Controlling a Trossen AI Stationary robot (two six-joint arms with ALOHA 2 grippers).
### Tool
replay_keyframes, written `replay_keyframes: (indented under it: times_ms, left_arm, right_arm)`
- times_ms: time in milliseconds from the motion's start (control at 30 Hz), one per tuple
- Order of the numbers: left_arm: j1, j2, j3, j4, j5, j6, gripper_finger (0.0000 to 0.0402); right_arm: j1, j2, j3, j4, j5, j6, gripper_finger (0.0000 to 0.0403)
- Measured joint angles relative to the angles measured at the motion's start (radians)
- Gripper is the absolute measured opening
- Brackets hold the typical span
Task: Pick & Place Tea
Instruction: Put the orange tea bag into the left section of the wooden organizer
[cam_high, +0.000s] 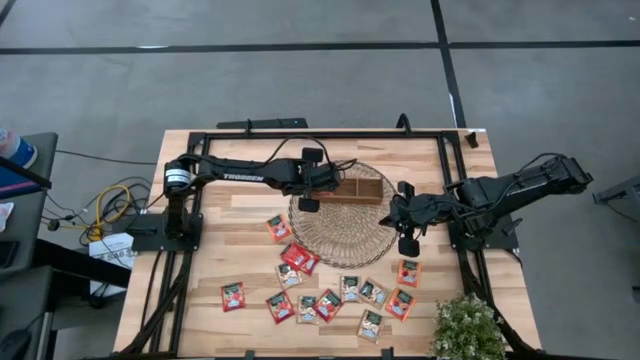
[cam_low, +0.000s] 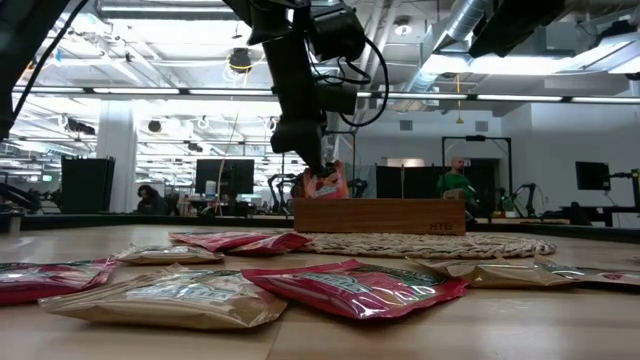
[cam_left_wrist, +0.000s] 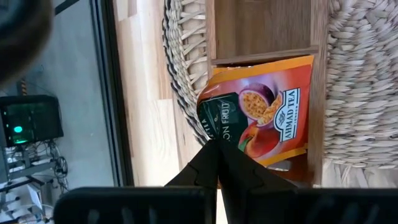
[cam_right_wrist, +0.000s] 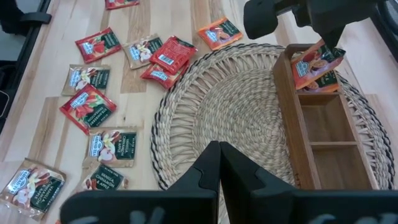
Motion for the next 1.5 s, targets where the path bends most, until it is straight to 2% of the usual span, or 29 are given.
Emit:
replay_keyframes:
  times_ms: [667,1167,1367,1500]
  left_arm:
    - [0.000,0.000,0.000,-0.024,-0.024,0.022,0.0001]
    - [0.000,-0.001,0.000,-0.025,-0.049,0.025,0.0080]
    - [-0.009,-0.004,0.000,-0.046,-0.157,0.047,0.0081]
    - [-0.032,-0.021,0.000,-0.109,-0.136,0.018,0.0076]
  right_arm:
    - [0.000,0.000,0.000,0.000,0.000,0.000,0.0000]
    - [0.000,0.000,0.000,0.000,0.000,0.000,0.0000]
    - [0.000,0.000,0.000,0.000,0.000,0.000,0.0000]
    - [0.000,0.000,0.000,0.000,-0.001,0.000,0.0000]
